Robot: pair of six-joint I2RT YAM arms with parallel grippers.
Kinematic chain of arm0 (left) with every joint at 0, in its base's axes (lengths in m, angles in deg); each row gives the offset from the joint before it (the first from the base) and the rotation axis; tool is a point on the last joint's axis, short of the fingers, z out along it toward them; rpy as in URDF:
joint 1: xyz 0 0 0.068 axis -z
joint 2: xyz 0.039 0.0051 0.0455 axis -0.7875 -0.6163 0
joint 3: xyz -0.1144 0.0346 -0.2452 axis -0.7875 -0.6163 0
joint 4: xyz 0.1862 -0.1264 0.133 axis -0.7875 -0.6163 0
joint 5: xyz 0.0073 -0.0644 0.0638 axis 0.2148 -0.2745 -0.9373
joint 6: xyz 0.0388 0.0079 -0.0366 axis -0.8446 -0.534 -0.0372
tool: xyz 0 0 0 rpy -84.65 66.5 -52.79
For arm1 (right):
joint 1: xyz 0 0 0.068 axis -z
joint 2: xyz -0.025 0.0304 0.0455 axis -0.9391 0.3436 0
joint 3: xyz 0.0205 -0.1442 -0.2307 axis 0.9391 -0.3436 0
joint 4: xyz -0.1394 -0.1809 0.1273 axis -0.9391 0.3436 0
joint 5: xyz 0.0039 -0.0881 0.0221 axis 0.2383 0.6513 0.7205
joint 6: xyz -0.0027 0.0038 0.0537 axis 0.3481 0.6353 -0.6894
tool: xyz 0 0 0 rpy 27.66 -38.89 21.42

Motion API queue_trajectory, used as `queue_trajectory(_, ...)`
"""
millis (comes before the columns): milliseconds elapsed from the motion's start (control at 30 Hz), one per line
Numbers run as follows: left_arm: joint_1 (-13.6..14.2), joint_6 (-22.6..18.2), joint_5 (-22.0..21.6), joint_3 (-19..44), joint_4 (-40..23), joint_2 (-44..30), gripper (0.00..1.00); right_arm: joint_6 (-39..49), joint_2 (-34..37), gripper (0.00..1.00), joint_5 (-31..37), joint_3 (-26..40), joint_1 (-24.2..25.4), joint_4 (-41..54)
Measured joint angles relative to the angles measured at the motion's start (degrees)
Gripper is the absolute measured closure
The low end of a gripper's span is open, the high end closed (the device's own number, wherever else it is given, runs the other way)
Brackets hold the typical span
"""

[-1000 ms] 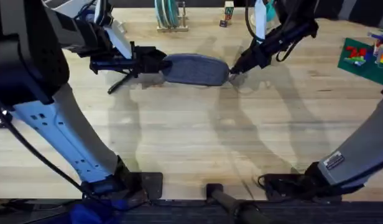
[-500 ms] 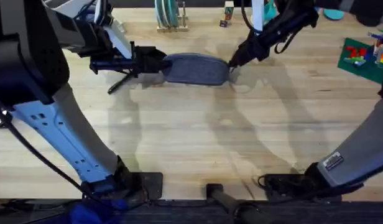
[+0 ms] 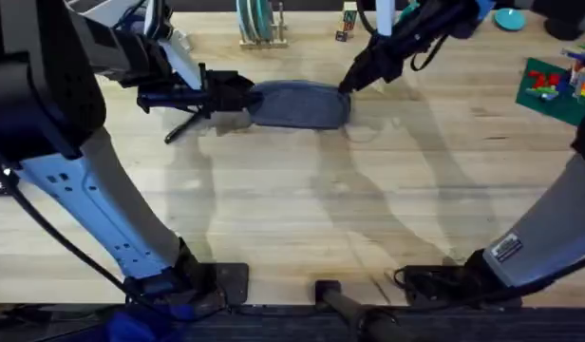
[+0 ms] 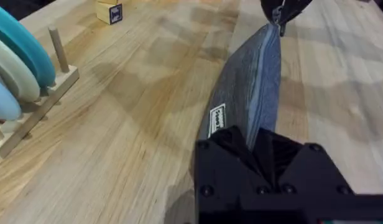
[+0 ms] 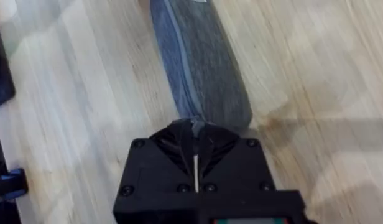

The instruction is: Unzip the bag, pick up the pens from the table one at a time and place them inside, then zip the bag closed.

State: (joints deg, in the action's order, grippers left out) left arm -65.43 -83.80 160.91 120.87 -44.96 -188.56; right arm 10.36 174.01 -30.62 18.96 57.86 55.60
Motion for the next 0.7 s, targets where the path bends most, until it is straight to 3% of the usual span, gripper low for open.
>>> queue_trajectory(700, 0.0, 0.0, -0.13, 0.0, 0.02, 0.0, 0.96, -7.49, 0.0, 0.97, 1.1, 0.12, -7.88, -11.12)
